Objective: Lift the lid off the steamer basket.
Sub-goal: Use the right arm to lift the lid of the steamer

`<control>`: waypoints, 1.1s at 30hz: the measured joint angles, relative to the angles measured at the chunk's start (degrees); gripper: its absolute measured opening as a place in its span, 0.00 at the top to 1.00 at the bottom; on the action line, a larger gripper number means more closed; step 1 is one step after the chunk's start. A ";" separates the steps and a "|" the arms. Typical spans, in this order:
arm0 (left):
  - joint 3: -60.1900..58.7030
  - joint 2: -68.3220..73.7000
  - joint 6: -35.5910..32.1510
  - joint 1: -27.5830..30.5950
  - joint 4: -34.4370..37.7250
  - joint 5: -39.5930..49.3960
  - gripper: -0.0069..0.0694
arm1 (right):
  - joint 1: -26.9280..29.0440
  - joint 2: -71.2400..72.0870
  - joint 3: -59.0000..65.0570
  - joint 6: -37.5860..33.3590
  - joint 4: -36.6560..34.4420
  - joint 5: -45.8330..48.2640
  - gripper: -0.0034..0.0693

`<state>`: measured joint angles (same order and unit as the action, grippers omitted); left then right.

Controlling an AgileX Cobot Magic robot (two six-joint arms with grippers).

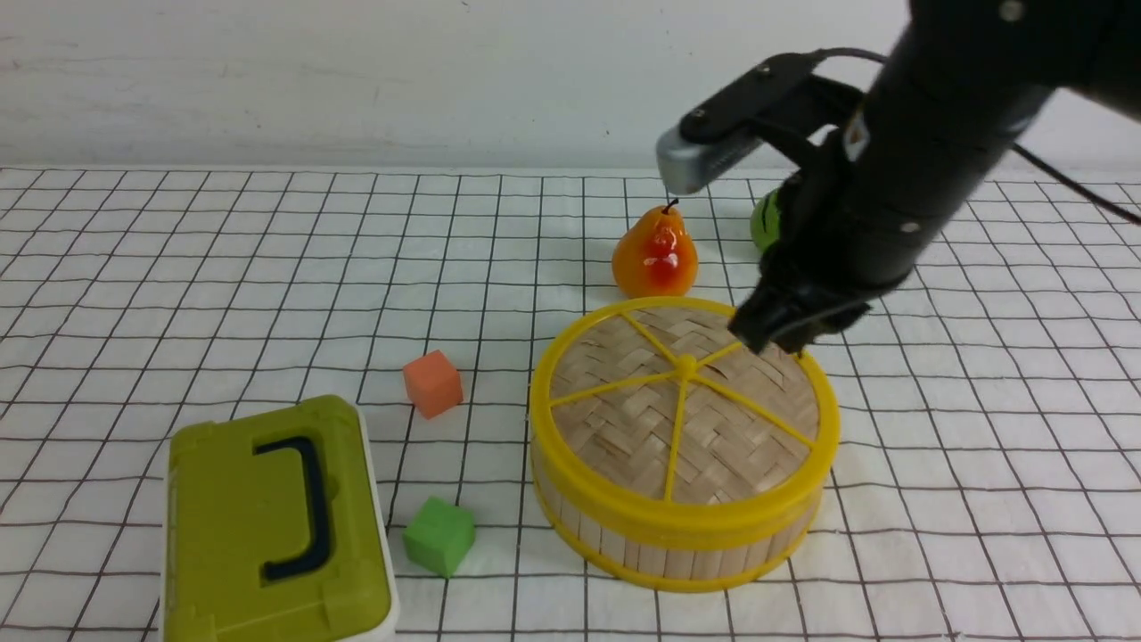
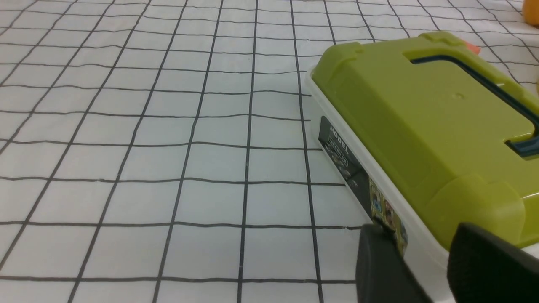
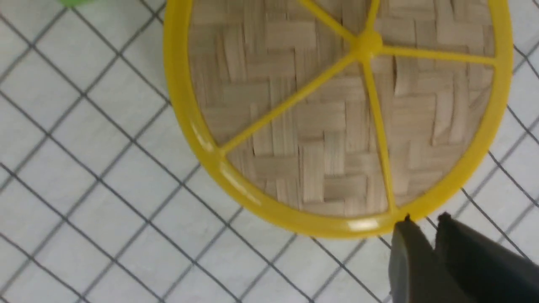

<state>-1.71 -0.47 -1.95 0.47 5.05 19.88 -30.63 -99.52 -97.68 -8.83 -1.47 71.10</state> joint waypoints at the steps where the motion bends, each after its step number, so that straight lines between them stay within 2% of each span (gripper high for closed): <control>1: 0.00 0.00 0.00 0.00 0.00 0.00 0.60 | 0.47 -1.59 -1.64 0.09 -1.18 -0.15 0.74; 4: 0.00 0.00 0.00 0.00 0.00 0.00 0.60 | 1.82 -7.76 -6.18 0.26 -4.43 -0.15 0.57; 9: 0.00 0.00 0.00 0.00 0.00 0.00 0.60 | 2.11 -14.75 -11.46 0.39 -4.67 -0.51 0.39; 15: 0.00 0.00 0.00 0.00 0.00 0.00 0.60 | 2.11 -20.06 -14.20 0.69 -4.59 -1.20 0.36; 19: 0.00 0.00 0.00 0.00 0.00 0.00 0.60 | 2.11 -21.49 -14.36 1.10 -4.34 -1.20 0.40; 21: 0.00 0.00 0.00 0.00 0.00 0.00 0.60 | 2.11 -21.49 -14.47 2.02 -3.97 -1.20 0.45; 29: 0.00 0.00 0.00 0.00 0.00 0.00 0.60 | 2.11 -21.49 -14.87 2.58 -3.49 -0.61 0.79; 33: 0.00 0.00 0.00 0.00 0.00 0.00 0.60 | 2.11 -21.55 -15.48 2.58 -3.49 -0.10 0.81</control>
<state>-1.71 -0.47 -1.95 0.47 5.05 19.88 -28.52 -121.06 -113.16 -6.24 -4.96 71.01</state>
